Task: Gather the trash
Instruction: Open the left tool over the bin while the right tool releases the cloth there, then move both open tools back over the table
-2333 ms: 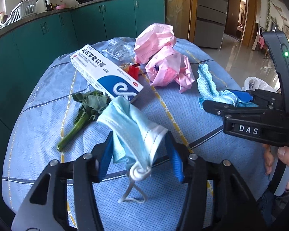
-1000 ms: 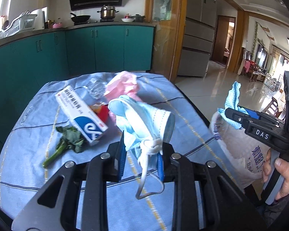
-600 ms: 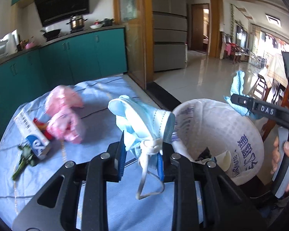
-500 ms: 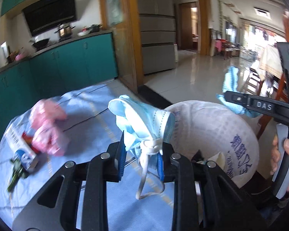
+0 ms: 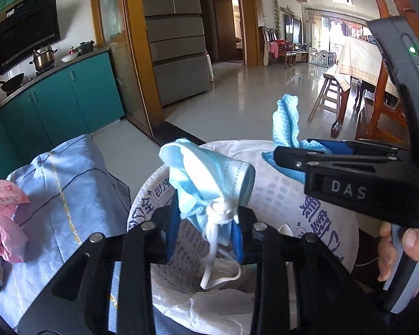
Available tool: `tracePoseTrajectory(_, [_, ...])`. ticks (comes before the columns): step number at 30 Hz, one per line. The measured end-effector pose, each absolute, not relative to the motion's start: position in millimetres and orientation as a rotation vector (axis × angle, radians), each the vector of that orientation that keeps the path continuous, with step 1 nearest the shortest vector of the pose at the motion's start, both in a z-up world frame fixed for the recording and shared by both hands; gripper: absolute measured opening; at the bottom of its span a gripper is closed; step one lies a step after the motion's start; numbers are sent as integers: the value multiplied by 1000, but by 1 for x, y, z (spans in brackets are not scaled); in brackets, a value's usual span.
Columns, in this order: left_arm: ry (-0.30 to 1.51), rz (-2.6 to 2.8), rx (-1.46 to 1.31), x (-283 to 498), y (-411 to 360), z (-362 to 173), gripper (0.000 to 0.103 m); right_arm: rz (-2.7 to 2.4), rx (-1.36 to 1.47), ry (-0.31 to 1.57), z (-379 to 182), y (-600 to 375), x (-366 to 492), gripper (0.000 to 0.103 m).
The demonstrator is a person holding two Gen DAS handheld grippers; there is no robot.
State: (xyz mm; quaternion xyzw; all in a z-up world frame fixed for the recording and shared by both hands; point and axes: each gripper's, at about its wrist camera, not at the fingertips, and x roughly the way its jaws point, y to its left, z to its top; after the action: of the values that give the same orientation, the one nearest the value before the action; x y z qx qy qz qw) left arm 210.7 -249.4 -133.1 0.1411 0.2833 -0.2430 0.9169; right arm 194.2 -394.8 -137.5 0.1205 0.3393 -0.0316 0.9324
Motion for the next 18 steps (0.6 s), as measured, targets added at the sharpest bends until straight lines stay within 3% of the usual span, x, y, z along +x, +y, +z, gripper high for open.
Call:
tracePoseTrajectory(4, [576,-482,300,208,-245,-136,55,-65,243,699,-137,-391,197,48])
tracePoseTrajectory(11, [556,-468,271,206,-229,-127,65,-64,230,709,-139,-388,200,50])
tracePoseTrajectory(15, [544,-451,265,202,-221,-122,67,-83,224,703,-137,-390,200,66])
tracePoseTrajectory(18, [534,-423,283,198,-214,-119,68,-92,243,679,-133,-392,199,72])
